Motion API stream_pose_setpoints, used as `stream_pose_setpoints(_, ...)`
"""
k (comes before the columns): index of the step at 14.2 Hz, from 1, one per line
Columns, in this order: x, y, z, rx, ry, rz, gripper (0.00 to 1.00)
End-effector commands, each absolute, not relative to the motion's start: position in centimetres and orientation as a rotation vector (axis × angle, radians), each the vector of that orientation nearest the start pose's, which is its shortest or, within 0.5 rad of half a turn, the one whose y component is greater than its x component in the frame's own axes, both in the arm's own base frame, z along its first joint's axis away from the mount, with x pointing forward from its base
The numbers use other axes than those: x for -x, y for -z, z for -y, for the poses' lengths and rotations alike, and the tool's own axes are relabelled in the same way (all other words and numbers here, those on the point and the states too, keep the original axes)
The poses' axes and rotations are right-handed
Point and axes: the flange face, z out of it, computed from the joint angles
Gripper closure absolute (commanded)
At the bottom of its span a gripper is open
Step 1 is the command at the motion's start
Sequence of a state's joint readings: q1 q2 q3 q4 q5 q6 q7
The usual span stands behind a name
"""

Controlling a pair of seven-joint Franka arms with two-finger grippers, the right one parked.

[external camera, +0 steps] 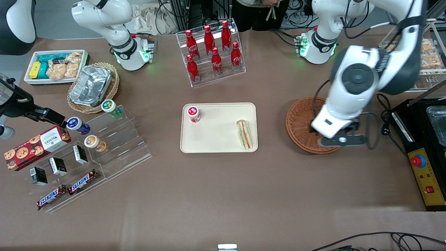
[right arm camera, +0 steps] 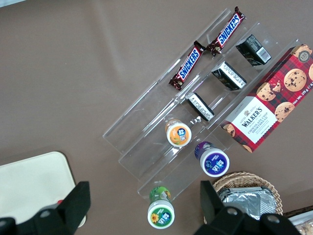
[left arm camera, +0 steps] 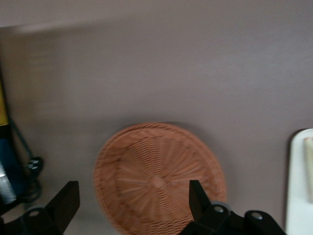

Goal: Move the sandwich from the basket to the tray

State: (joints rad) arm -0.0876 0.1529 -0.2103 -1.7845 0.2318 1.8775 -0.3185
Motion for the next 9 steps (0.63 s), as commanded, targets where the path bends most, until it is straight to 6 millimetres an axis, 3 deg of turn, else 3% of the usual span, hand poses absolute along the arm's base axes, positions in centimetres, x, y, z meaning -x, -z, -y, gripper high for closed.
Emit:
stream_pose_setpoints(1,-57.3,-49.7,10.9,3.024,-0.021,-0.176,0.01)
stream_pose_setpoints(5,-55.0,-53.6,6.6,3.027,-0.099,-0.388,0.01)
stream_pose_setpoints(9,-51.2,-59.3,3.1,3.124,-0.081,-0.350,0.01)
